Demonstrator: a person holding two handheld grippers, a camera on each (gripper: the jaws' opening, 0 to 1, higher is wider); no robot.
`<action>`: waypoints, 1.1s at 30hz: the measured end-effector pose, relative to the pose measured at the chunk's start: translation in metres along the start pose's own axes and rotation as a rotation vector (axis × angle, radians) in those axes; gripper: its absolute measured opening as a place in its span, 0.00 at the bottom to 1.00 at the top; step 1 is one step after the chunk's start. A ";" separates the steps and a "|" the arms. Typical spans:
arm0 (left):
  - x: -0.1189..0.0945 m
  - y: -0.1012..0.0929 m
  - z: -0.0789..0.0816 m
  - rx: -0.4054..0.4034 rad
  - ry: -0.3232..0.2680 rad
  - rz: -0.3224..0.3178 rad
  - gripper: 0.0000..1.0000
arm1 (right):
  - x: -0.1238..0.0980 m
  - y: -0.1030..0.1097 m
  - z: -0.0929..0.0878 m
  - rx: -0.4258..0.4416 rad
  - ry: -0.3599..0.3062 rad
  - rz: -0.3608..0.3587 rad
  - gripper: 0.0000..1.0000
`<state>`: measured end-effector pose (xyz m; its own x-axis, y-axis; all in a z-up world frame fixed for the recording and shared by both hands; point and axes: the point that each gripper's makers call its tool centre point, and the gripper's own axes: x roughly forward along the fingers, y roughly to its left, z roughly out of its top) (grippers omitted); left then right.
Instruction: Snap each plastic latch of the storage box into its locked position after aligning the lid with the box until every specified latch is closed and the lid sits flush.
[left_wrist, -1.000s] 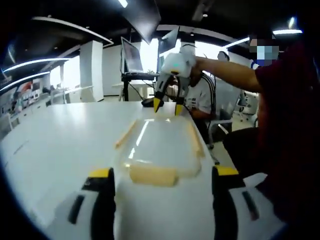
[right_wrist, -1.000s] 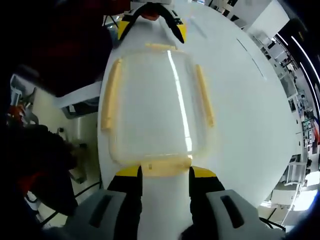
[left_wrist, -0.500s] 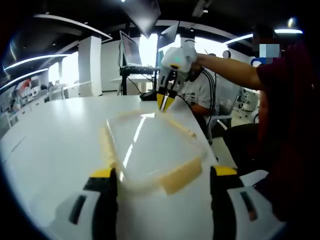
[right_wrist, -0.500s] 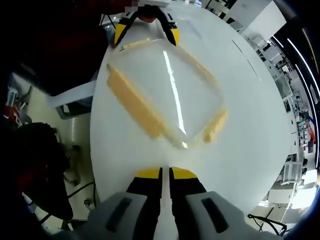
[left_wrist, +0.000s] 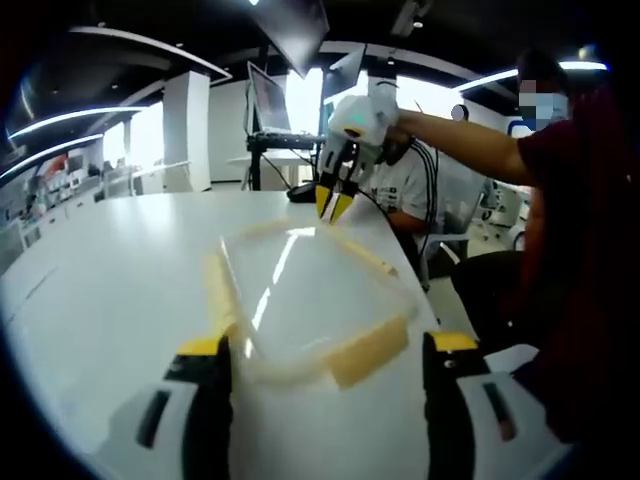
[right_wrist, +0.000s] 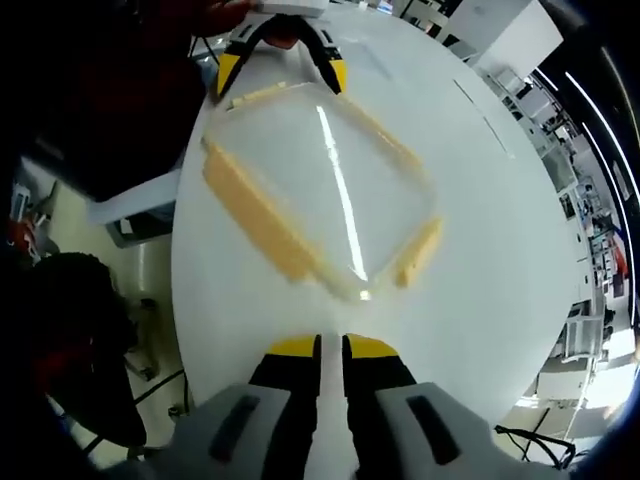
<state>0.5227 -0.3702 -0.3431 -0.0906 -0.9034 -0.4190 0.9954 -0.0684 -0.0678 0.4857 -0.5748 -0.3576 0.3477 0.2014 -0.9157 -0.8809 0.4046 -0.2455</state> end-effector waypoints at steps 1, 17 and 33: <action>0.000 0.000 -0.001 -0.003 0.001 0.002 0.79 | 0.000 0.000 0.000 0.001 0.000 0.002 0.10; -0.012 -0.007 -0.011 -0.114 0.016 0.189 0.76 | -0.008 -0.015 0.009 0.010 -0.033 -0.043 0.13; -0.007 -0.009 -0.006 -0.060 -0.043 0.355 0.72 | -0.020 -0.027 0.028 -0.011 -0.079 -0.122 0.17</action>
<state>0.5140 -0.3609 -0.3448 0.2628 -0.8837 -0.3874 0.9608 0.2763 0.0217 0.5111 -0.5645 -0.3239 0.4761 0.2216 -0.8510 -0.8339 0.4209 -0.3570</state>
